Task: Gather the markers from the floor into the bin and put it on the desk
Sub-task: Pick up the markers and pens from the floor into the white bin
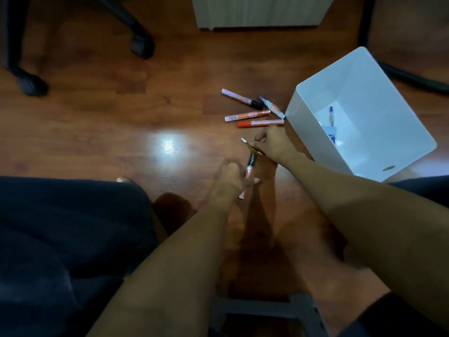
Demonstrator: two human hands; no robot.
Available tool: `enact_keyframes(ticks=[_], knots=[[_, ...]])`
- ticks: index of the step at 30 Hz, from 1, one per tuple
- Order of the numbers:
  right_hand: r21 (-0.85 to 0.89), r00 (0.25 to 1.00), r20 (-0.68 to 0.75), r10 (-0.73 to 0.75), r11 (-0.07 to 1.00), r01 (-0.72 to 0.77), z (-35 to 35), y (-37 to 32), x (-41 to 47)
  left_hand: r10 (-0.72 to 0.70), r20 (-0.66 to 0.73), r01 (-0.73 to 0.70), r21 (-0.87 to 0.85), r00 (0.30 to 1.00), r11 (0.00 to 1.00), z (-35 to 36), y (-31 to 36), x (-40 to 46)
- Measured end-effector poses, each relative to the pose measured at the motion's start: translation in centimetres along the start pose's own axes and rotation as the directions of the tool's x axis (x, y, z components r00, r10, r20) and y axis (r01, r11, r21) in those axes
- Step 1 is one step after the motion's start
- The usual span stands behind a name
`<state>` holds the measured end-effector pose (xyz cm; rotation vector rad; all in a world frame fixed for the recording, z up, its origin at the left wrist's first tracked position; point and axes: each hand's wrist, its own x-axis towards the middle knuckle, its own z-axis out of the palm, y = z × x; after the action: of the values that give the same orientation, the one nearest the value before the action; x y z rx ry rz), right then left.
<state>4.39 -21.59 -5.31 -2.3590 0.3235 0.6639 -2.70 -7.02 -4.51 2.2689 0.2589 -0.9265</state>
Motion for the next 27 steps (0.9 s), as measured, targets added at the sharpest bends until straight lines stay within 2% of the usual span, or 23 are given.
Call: enact_keyframes(ticks=[7,11,16,19,21,27], knots=[[-0.067,0.998,0.04,-0.049,0.996,0.052,1.7,-0.3,0.2,-0.035,-0.127,0.028,-0.056,0.991,0.998,2.2,-0.9,-0.7],[-0.097,0.997,0.068,-0.046,0.994,0.053,1.2,-0.6,-0.2,-0.139,-0.183,0.116,-0.13,0.973,0.985,1.3,-1.5,-0.8],[-0.095,0.998,0.008,-0.059,0.994,0.059,0.2,-2.0,-1.3,-0.212,-0.265,0.173,-0.161,0.941,0.972,-1.3,-1.8,-1.5],[-0.068,0.993,-0.027,-0.113,0.992,0.111,-1.8,-3.7,-2.6,-0.176,-0.318,0.134,-0.151,0.931,0.979,-4.0,-0.5,-2.3],[-0.067,0.981,-0.112,-0.156,0.986,0.149,-3.7,-4.5,-3.4,-0.128,-0.347,0.082,-0.143,0.929,0.986,-5.5,1.1,-2.8],[-0.062,0.942,-0.284,-0.177,0.984,0.167,-10.5,-4.9,-6.7,0.097,-0.397,-0.13,-0.057,0.913,0.99,-8.3,8.7,-4.3]])
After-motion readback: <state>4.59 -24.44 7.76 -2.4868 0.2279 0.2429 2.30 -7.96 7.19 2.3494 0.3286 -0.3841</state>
